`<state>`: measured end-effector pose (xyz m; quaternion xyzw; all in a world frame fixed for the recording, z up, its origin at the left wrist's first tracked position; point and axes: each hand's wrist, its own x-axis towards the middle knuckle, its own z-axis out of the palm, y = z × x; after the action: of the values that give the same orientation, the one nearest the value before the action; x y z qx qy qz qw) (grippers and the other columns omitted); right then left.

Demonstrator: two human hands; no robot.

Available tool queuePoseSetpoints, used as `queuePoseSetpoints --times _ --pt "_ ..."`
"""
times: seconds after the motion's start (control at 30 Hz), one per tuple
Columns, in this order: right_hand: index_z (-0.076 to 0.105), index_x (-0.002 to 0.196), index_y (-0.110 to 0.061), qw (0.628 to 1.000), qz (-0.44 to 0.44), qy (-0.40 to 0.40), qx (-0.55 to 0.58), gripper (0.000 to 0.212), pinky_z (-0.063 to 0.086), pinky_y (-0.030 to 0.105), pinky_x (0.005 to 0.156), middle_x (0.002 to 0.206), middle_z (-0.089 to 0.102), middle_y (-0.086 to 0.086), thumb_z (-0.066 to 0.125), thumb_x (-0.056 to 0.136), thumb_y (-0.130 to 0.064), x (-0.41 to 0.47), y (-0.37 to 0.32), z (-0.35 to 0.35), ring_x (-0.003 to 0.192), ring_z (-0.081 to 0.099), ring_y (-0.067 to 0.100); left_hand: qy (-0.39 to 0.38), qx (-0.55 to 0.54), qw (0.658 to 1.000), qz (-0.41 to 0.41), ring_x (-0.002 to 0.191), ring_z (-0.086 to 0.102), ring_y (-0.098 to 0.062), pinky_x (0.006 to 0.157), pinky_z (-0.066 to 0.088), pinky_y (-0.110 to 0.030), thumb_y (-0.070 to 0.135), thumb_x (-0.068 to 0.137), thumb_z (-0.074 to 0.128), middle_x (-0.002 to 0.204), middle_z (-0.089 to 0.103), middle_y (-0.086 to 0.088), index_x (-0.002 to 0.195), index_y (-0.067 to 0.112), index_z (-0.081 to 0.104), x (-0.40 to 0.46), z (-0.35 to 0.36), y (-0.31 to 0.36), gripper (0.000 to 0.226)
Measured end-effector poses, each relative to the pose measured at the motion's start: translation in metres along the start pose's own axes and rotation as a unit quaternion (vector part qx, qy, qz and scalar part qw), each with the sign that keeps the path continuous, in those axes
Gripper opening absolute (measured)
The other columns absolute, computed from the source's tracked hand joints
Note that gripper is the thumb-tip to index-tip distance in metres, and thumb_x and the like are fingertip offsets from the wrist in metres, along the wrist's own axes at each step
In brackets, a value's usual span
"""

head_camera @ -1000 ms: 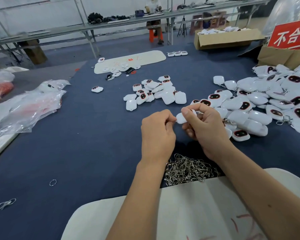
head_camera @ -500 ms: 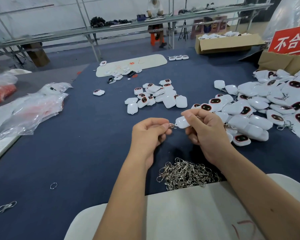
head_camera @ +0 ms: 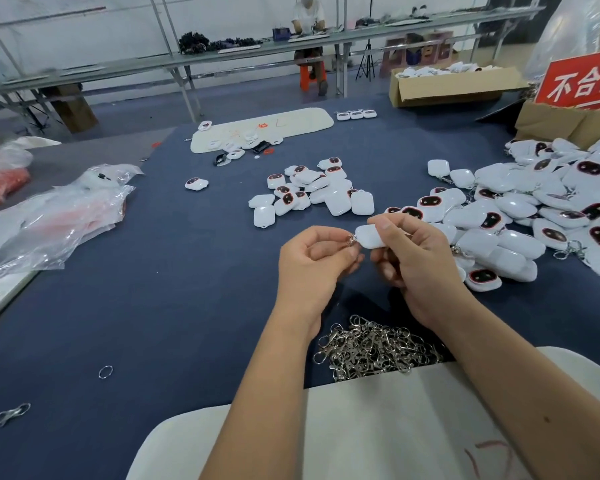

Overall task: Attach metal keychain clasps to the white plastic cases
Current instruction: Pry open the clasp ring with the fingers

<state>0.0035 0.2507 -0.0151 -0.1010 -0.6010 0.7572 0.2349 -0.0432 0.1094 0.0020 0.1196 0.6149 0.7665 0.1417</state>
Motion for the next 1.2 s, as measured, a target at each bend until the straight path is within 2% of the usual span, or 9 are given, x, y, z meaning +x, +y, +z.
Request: queuePoseSetpoints --times 0.3,0.47,0.53,0.6,0.73,0.93,1.03,1.1,1.2 --pt "0.073 0.088 -0.023 0.997 -0.044 0.044 -0.050 0.012 0.036 0.018 0.042 0.061 0.063 0.010 0.070 0.099 -0.021 -0.002 0.003 0.004 0.048 0.050 0.012 0.109 0.123 0.983 0.086 0.066 0.067 -0.007 0.069 0.056 -0.022 -0.008 0.081 0.070 0.072 0.075 0.002 0.070 0.023 0.077 0.006 -0.010 0.000 0.033" --pt "0.070 0.093 -0.021 0.997 -0.049 0.045 -0.036 0.008 0.036 0.017 0.042 0.063 0.064 0.008 0.068 0.101 -0.020 -0.001 0.002 0.003 0.046 0.050 0.011 0.063 0.050 0.996 0.029 0.079 0.071 -0.014 0.074 0.059 -0.031 0.003 0.090 0.070 0.084 0.074 -0.002 0.086 0.015 0.075 0.006 -0.011 0.000 0.014" --pt "0.070 0.095 -0.020 0.997 -0.048 0.041 -0.035 0.007 0.036 0.017 0.042 0.064 0.065 0.007 0.067 0.101 -0.019 -0.002 0.001 0.003 0.047 0.051 0.010 0.021 0.066 0.997 0.040 0.088 0.073 -0.016 0.075 0.061 -0.031 0.012 0.090 0.077 0.095 0.076 -0.003 0.096 0.016 0.075 0.005 -0.008 -0.002 0.007" --pt "0.070 0.096 -0.018 0.998 -0.049 0.035 -0.032 0.006 0.036 0.017 0.041 0.064 0.065 0.005 0.066 0.102 -0.018 -0.002 0.001 0.003 0.045 0.051 0.008 0.000 0.097 0.994 0.053 0.090 0.074 -0.019 0.076 0.061 -0.030 0.007 0.090 0.076 0.095 0.077 -0.004 0.097 0.015 0.075 0.004 -0.004 -0.004 0.011" --pt "0.069 0.099 -0.018 0.999 -0.035 0.035 -0.016 0.006 0.034 0.017 0.040 0.063 0.066 0.004 0.064 0.103 -0.020 -0.001 0.000 0.002 0.042 0.047 0.009 0.029 0.074 0.995 0.054 0.071 0.074 -0.016 0.071 0.058 -0.022 -0.007 0.092 0.069 0.081 0.077 -0.008 0.092 0.009 0.075 0.005 -0.001 -0.004 0.017" --pt "0.071 0.100 -0.017 0.997 -0.037 0.037 -0.048 0.007 0.036 0.018 0.043 0.066 0.066 0.010 0.066 0.102 -0.022 -0.001 0.002 0.002 0.046 0.051 0.012 0.098 0.123 0.986 0.061 0.060 0.061 -0.005 0.064 0.050 -0.020 0.004 0.098 0.057 0.067 0.068 0.007 0.088 0.019 0.071 0.007 0.000 -0.005 0.023" --pt "0.070 0.104 -0.016 0.999 -0.037 0.002 -0.037 0.009 0.034 0.017 0.042 0.066 0.066 0.009 0.063 0.103 -0.023 -0.003 0.000 0.002 0.045 0.047 0.011 0.075 0.141 0.987 0.013 0.053 0.054 -0.005 0.054 0.045 -0.018 0.001 0.095 0.050 0.059 0.062 0.009 0.086 0.018 0.071 0.006 0.000 -0.005 0.029" --pt "0.069 0.105 -0.017 0.999 -0.031 -0.005 -0.028 0.009 0.033 0.017 0.042 0.066 0.065 0.008 0.062 0.104 -0.023 -0.003 -0.001 0.001 0.044 0.046 0.011 0.060 0.145 0.988 0.004 0.059 0.060 -0.006 0.056 0.049 -0.018 0.001 0.096 0.050 0.065 0.067 0.008 0.087 0.018 0.072 0.005 0.001 -0.004 0.030" --pt "0.068 0.104 -0.016 1.000 -0.022 0.004 -0.010 0.009 0.033 0.016 0.041 0.065 0.064 0.006 0.061 0.104 -0.022 -0.002 -0.002 0.001 0.044 0.044 0.011 0.018 0.071 0.997 0.000 0.080 0.070 -0.011 0.071 0.058 -0.023 -0.002 0.098 0.052 0.085 0.076 0.002 0.094 0.015 0.075 0.004 0.003 -0.001 0.029"
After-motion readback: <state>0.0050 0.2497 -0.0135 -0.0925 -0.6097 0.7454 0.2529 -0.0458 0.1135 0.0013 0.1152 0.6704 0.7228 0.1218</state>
